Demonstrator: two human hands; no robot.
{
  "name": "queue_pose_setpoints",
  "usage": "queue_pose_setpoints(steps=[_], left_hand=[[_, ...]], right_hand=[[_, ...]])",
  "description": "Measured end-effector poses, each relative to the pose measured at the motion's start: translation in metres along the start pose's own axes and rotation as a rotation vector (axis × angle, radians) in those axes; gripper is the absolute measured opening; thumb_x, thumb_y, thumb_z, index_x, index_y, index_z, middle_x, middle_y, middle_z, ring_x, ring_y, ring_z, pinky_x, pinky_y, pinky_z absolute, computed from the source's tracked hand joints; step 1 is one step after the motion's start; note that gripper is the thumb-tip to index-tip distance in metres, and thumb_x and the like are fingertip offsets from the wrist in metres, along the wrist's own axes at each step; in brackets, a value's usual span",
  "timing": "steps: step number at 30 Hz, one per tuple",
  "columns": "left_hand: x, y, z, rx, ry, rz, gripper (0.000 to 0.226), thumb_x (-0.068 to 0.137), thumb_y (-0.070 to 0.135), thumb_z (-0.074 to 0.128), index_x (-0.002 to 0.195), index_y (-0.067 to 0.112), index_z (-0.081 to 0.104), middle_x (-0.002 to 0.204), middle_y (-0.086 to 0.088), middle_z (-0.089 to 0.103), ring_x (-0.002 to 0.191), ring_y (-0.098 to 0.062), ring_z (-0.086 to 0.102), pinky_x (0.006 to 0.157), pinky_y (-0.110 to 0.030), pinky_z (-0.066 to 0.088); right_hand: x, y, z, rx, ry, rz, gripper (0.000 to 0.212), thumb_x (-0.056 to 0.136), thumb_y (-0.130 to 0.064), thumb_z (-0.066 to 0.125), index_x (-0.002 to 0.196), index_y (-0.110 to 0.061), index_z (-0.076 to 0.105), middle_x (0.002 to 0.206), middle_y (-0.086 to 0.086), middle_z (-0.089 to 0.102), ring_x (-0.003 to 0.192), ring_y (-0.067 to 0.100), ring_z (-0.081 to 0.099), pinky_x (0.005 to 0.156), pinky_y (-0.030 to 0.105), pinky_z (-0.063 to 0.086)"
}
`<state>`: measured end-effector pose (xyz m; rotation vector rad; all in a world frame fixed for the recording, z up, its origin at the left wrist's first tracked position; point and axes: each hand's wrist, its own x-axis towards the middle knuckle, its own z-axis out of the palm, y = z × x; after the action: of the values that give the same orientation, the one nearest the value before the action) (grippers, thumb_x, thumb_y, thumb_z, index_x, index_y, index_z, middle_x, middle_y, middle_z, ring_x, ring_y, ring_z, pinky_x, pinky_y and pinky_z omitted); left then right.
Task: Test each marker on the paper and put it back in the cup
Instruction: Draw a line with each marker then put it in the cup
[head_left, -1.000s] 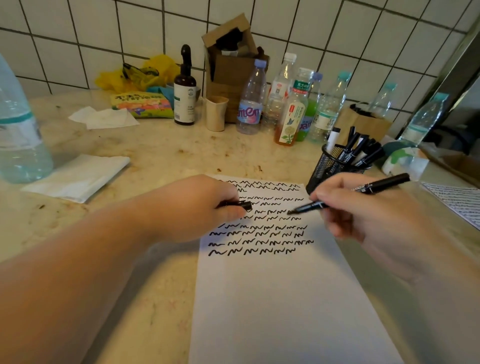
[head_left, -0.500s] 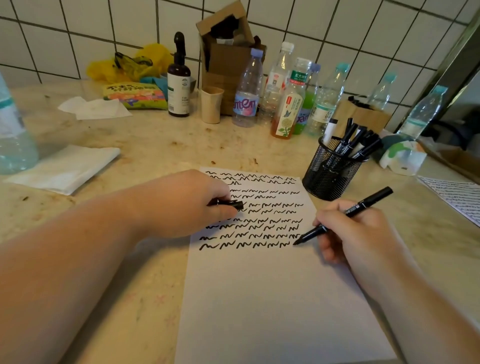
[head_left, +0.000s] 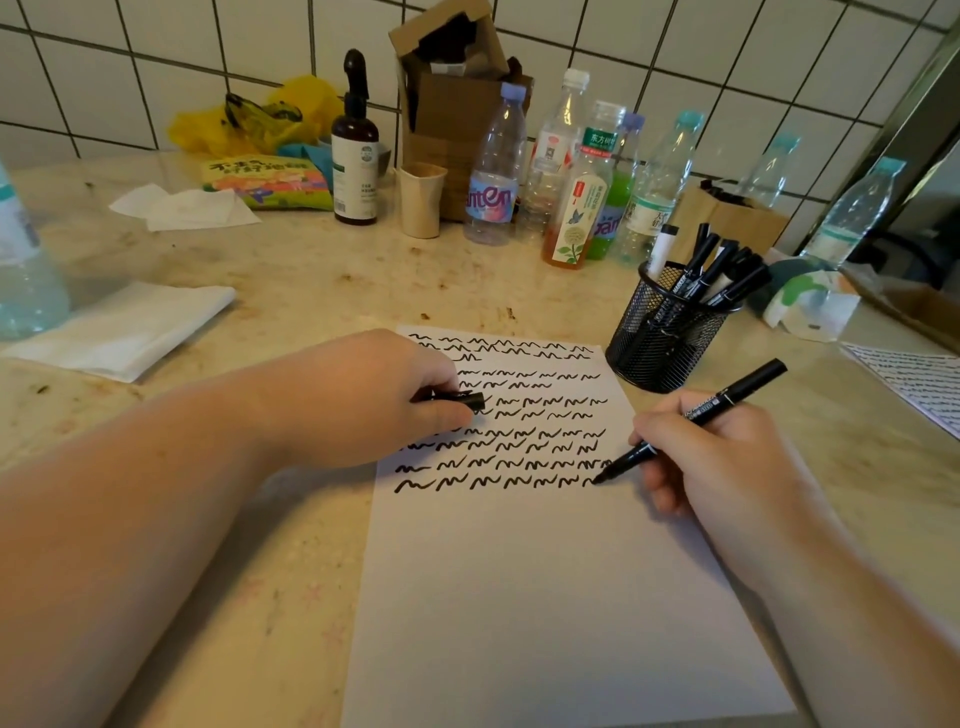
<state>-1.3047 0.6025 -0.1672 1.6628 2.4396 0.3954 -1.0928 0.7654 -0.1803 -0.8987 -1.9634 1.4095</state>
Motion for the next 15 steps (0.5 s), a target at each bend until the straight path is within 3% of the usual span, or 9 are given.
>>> queue_pose_setpoints(steps=[6, 10, 15], left_hand=[[-0.0008, -0.0005, 0.0001, -0.009, 0.001, -0.006, 0.028, 0.092, 0.059, 0.05, 0.087, 0.034, 0.062, 0.076, 0.01, 0.063, 0.068, -0.007, 0.058, 0.064, -0.033, 0.051], [-0.0032, 0.002, -0.002, -0.045, 0.003, 0.007, 0.026, 0.091, 0.059, 0.051, 0.094, 0.037, 0.065, 0.076, 0.012, 0.063, 0.069, -0.006, 0.058, 0.063, -0.03, 0.049], [-0.0053, 0.0081, -0.0037, -0.089, 0.014, 0.04, 0.023, 0.09, 0.058, 0.054, 0.105, 0.044, 0.065, 0.079, 0.013, 0.065, 0.071, -0.003, 0.058, 0.066, -0.028, 0.052]], right_hand=[[-0.0015, -0.0043, -0.0023, -0.016, 0.06, -0.005, 0.022, 0.09, -0.007, 0.058, 0.069, 0.0, 0.059, 0.047, 0.005, 0.048, 0.042, 0.017, 0.042, 0.038, 0.022, 0.036], [-0.0003, -0.0042, -0.0055, -0.023, 0.13, -0.069, 0.026, 0.092, -0.016, 0.061, 0.067, -0.009, 0.064, 0.05, 0.002, 0.054, 0.045, 0.014, 0.047, 0.048, 0.028, 0.04], [-0.0031, -0.0056, -0.0024, 0.136, -0.07, -0.2, 0.026, 0.086, -0.031, 0.068, 0.072, -0.009, 0.064, 0.052, 0.002, 0.048, 0.05, 0.016, 0.04, 0.047, 0.018, 0.034]])
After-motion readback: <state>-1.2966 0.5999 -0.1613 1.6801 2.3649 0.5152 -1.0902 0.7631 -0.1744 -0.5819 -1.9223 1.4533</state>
